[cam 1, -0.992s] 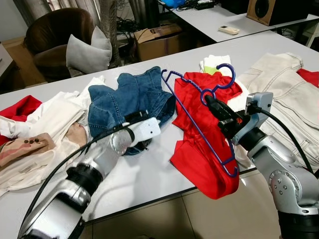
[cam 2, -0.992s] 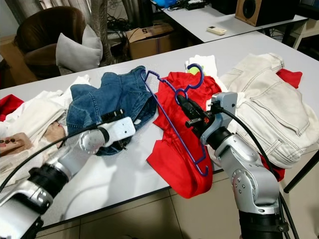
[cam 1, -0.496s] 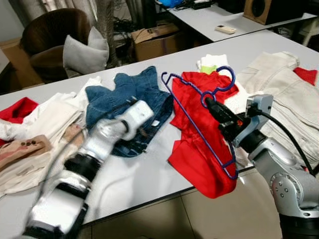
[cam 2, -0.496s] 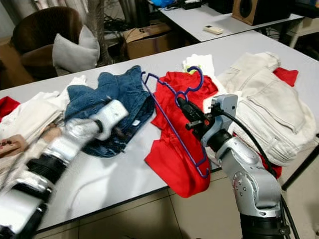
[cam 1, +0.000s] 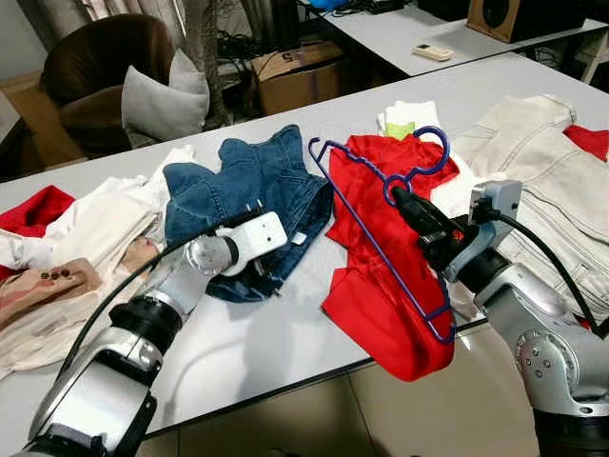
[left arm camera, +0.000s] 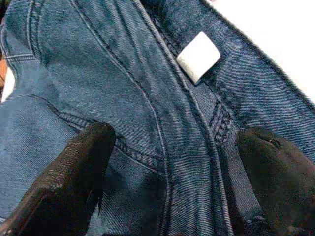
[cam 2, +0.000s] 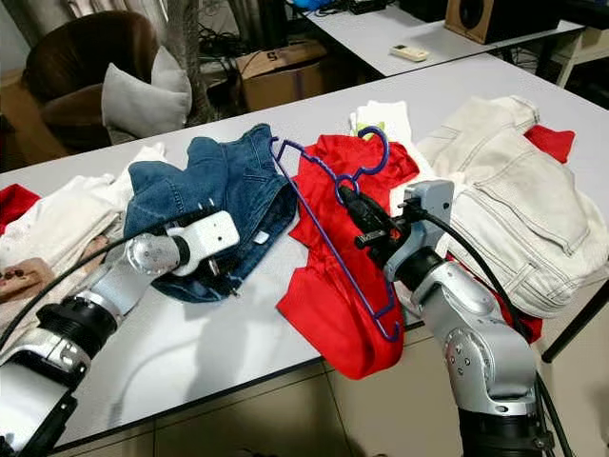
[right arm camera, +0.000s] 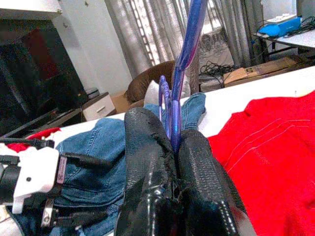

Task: Hang hanger

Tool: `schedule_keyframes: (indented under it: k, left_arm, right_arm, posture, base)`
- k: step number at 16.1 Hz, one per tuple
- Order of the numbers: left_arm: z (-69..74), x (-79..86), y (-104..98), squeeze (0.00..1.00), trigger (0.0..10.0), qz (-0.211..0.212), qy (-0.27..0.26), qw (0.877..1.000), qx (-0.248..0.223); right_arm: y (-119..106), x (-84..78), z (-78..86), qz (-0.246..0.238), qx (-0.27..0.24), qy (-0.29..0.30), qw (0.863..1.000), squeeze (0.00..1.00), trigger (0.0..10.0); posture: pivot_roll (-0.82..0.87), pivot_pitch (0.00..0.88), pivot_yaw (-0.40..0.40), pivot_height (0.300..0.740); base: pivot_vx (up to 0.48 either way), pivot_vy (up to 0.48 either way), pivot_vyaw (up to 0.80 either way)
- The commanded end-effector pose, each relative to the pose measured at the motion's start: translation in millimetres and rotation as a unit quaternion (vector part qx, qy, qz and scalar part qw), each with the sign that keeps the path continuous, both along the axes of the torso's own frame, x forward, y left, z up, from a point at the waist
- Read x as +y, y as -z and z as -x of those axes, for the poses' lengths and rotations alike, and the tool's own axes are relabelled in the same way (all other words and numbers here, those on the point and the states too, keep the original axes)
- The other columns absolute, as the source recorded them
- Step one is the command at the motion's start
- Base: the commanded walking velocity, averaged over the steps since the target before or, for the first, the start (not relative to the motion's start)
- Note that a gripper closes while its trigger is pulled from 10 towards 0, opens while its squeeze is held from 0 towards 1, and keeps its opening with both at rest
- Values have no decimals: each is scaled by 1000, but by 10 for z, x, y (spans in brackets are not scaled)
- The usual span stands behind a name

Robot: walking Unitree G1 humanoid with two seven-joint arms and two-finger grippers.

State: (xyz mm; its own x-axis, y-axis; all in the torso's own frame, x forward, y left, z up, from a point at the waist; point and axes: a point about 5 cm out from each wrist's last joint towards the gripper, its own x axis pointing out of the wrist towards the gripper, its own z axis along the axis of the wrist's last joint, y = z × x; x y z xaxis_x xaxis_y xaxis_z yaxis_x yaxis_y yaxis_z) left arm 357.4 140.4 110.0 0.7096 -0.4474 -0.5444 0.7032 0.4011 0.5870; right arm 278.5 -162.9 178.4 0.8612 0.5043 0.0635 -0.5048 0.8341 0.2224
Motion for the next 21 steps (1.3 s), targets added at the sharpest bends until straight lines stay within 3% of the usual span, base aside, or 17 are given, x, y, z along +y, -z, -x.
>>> schedule_keyframes:
  k: [1, 3, 6, 11, 13, 17, 18, 19, 20, 21]
  left_arm:
    - [-23, 122, -12, 0, 10000, -50, -7, 999, -18]
    - [-63, 193, -43, 0, 10000, -99, -12, 994, -48]
    - [-111, 238, -147, 0, 10000, -119, -21, 989, -84]
    - [-222, 160, -487, 0, 10000, -49, -40, 982, -179]
    - [-213, 136, -461, 0, 10000, -43, -32, 985, -165]
    - [-75, 90, -105, 0, 10000, -65, 4, 994, -86]
    - [-70, 108, -56, 0, 9373, -81, 0, 994, -79]
    - [-72, 130, -24, 0, 4078, -93, -8, 993, -71]
    - [-82, 169, -11, 0, 471, -105, -22, 992, -68]
    - [-86, 176, -12, 0, 0, -108, -26, 992, -67]
  right_arm:
    - [-38, 49, 12, -3, -7, -11, 1000, 0, 10000]
    - [-38, 55, 9, -3, -7, -12, 1000, 0, 10000]
    - [-43, 50, 6, -3, -8, -10, 1000, 0, 10000]
    - [-51, 44, -1, -6, -10, -7, 1000, 0, 10000]
    - [-54, 40, -12, -7, -11, -7, 1000, 0, 10000]
    - [-61, 43, -18, -6, -13, -7, 1000, 0, 10000]
    - [-63, 42, -20, -6, -13, -7, 1000, 0, 10000]
    - [-64, 36, -22, -5, -14, -7, 1000, 0, 10000]
    - [-65, 39, -16, -4, -14, -8, 1000, 0, 10000]
    - [-64, 39, -14, -4, -13, -8, 1000, 0, 10000]
  posture:
    - [-190, 0, 187, 719]
    - [-191, 0, 189, 719]
    - [-191, 0, 191, 719]
    - [-188, 0, 191, 719]
    - [-186, 0, 192, 719]
    - [-193, 0, 194, 719]
    - [-193, 0, 194, 719]
    - [-196, 0, 194, 719]
    - [-196, 0, 194, 719]
    - [-198, 0, 194, 719]
  base:
    - [0, 0, 0]
    - [0, 0, 0]
    - [0, 0, 0]
    - [0, 0, 0]
    - [0, 0, 0]
    - [0, 0, 0]
    - [0, 0, 0]
    - [0, 0, 0]
    - [0, 0, 0]
    - [0, 0, 0]
